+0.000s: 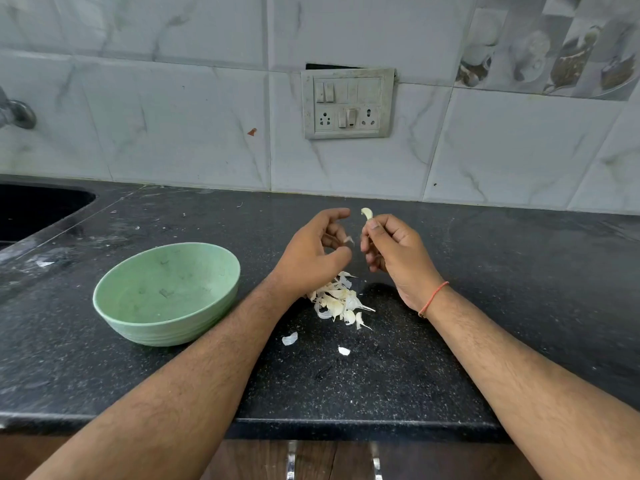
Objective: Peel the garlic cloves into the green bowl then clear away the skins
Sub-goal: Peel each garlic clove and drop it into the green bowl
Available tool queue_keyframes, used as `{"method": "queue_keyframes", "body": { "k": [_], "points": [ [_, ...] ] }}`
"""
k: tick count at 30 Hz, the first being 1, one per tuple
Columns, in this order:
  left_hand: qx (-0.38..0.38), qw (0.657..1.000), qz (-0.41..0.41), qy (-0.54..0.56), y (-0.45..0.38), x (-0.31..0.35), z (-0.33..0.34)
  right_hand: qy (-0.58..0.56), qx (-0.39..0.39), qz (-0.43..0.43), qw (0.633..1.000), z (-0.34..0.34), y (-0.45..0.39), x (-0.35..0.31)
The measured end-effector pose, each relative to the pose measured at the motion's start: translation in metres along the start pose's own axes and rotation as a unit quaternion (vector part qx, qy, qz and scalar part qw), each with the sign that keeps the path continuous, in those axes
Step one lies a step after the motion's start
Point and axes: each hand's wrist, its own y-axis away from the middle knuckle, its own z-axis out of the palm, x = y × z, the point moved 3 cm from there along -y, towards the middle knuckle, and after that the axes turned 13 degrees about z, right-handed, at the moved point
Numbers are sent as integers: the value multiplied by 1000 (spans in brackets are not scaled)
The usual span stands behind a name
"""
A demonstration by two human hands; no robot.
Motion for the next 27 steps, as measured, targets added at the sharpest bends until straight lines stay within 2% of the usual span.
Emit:
{"method": "queue_keyframes", "body": {
  "k": [5, 9, 18, 27],
  "points": [
    [73, 995, -25, 65, -3, 0, -5, 23, -60, 20, 998, 8, 4, 2],
    [92, 991, -43, 91, -2, -2, -5, 60, -77, 17, 995, 13, 4, 3],
    [119, 976, -78, 164, -3, -1, -7, 129, -14, -25, 991, 13, 6, -2],
    [105, 969, -87, 206, -3, -4, -5, 160, 24, -61, 985, 7, 4, -2]
  ]
}}
